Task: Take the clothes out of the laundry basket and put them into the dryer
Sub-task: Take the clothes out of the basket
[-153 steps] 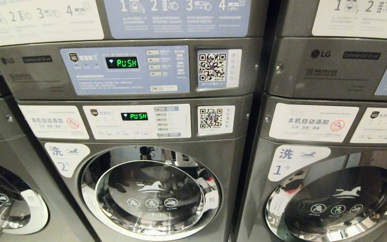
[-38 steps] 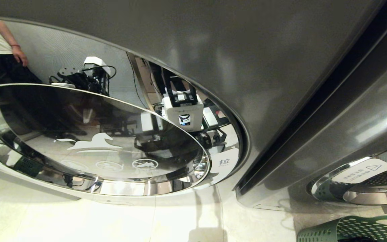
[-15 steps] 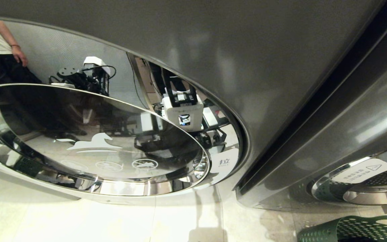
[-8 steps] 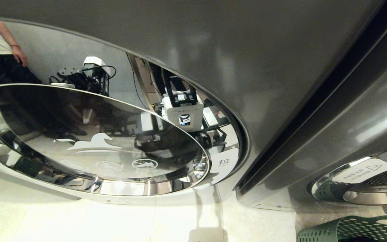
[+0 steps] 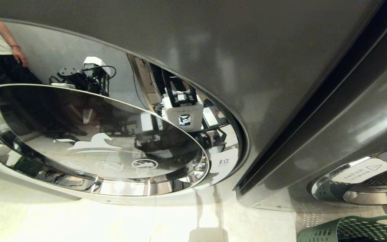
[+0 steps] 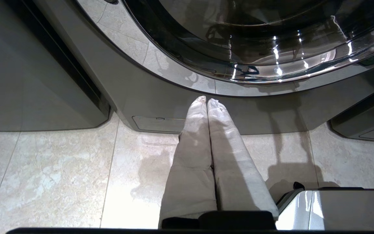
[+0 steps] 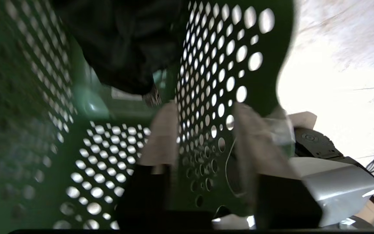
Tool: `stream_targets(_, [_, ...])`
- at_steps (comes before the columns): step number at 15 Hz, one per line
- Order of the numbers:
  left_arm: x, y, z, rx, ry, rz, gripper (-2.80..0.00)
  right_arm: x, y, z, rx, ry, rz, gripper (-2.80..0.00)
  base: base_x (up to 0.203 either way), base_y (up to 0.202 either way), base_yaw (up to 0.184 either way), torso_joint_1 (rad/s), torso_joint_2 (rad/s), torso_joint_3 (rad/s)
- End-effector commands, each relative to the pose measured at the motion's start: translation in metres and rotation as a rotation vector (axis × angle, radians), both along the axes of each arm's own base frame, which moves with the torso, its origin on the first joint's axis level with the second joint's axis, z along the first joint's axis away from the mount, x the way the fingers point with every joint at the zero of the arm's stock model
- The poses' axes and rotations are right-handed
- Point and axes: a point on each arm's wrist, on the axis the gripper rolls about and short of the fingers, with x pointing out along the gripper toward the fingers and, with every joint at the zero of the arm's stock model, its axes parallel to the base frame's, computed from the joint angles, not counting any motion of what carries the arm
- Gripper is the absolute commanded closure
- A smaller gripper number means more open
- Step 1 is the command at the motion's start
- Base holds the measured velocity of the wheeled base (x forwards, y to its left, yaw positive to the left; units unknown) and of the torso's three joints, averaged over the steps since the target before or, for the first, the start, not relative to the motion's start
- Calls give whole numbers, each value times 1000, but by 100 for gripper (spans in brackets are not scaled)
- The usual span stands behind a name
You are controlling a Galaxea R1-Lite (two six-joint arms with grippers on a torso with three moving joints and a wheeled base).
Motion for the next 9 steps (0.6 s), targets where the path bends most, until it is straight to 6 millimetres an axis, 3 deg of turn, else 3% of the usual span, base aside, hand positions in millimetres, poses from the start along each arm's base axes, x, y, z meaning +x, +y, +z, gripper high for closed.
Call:
stream_targets(1, [0, 0, 0, 0, -2, 0, 0, 1, 0, -30, 95, -3, 30, -280, 0, 0, 0, 0, 0, 0])
stream_targets(9, [0, 0, 0, 0, -3, 0, 0, 32, 5, -100, 217, 1, 212, -280, 0, 0, 0, 0, 0, 0])
